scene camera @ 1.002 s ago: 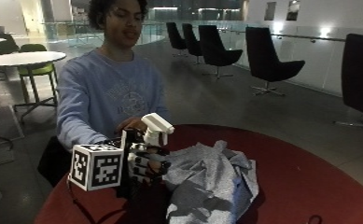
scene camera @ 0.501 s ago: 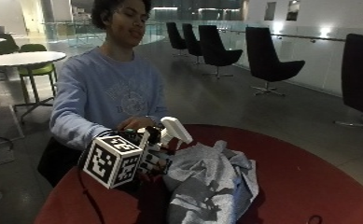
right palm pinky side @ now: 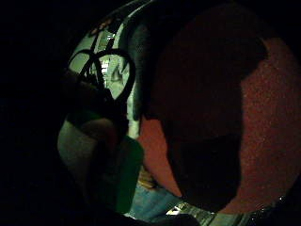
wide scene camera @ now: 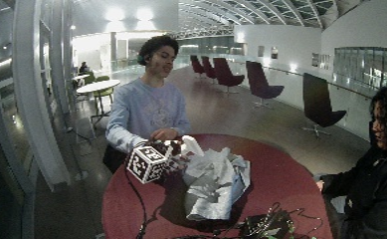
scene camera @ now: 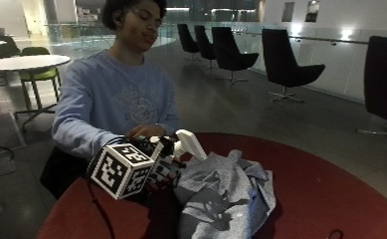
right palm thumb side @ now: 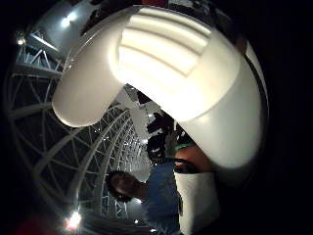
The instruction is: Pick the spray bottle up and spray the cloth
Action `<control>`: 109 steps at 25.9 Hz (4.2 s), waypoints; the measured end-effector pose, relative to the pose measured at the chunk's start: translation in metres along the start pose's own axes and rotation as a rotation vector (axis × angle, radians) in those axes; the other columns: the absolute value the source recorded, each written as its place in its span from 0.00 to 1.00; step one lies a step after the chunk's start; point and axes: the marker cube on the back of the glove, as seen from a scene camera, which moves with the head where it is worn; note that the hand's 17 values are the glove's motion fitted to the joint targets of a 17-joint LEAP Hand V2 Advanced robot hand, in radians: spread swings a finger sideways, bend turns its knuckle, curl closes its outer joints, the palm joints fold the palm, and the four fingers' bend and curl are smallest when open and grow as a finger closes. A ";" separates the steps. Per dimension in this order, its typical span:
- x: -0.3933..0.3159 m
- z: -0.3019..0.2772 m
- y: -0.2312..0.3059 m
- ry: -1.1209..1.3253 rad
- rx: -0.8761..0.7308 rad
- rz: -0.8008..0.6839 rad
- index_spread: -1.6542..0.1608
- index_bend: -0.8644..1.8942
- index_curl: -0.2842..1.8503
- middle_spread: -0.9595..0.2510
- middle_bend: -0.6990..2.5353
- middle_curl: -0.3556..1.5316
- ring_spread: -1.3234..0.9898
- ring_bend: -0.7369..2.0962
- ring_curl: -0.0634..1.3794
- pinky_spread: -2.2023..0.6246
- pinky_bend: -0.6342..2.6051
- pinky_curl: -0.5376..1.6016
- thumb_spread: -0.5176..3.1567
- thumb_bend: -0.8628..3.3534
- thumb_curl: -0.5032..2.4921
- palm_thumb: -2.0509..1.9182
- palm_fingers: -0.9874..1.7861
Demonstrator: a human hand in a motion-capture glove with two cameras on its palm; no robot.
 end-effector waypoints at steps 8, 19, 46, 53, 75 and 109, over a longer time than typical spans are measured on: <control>-0.002 0.004 0.001 0.026 -0.024 0.031 0.81 0.36 0.28 0.78 0.33 0.43 0.57 0.48 0.33 0.84 0.29 0.42 0.43 0.20 0.33 0.70 0.78; -0.006 0.007 0.000 0.042 -0.024 0.066 0.81 0.36 0.28 0.79 0.33 0.44 0.58 0.48 0.33 0.83 0.30 0.43 0.43 0.20 0.33 0.70 0.79; -0.069 0.078 -0.008 -0.099 0.068 -0.346 0.81 0.36 0.29 0.78 0.35 0.44 0.58 0.49 0.33 0.83 0.29 0.43 0.43 0.20 0.34 0.70 0.78; -0.114 0.171 -0.020 -0.173 -0.027 -0.592 0.80 0.37 0.30 0.76 0.34 0.44 0.57 0.48 0.33 0.83 0.28 0.42 0.43 0.20 0.34 0.70 0.77; -0.116 0.357 -0.067 -0.137 -0.226 -0.762 0.75 0.37 0.30 0.75 0.36 0.45 0.55 0.45 0.32 0.82 0.24 0.39 0.41 0.20 0.34 0.72 0.74; 0.027 0.006 0.067 0.520 0.286 -0.608 0.73 0.37 0.26 0.76 0.32 0.42 0.56 0.40 0.28 0.84 0.25 0.40 0.40 0.20 0.31 0.71 0.65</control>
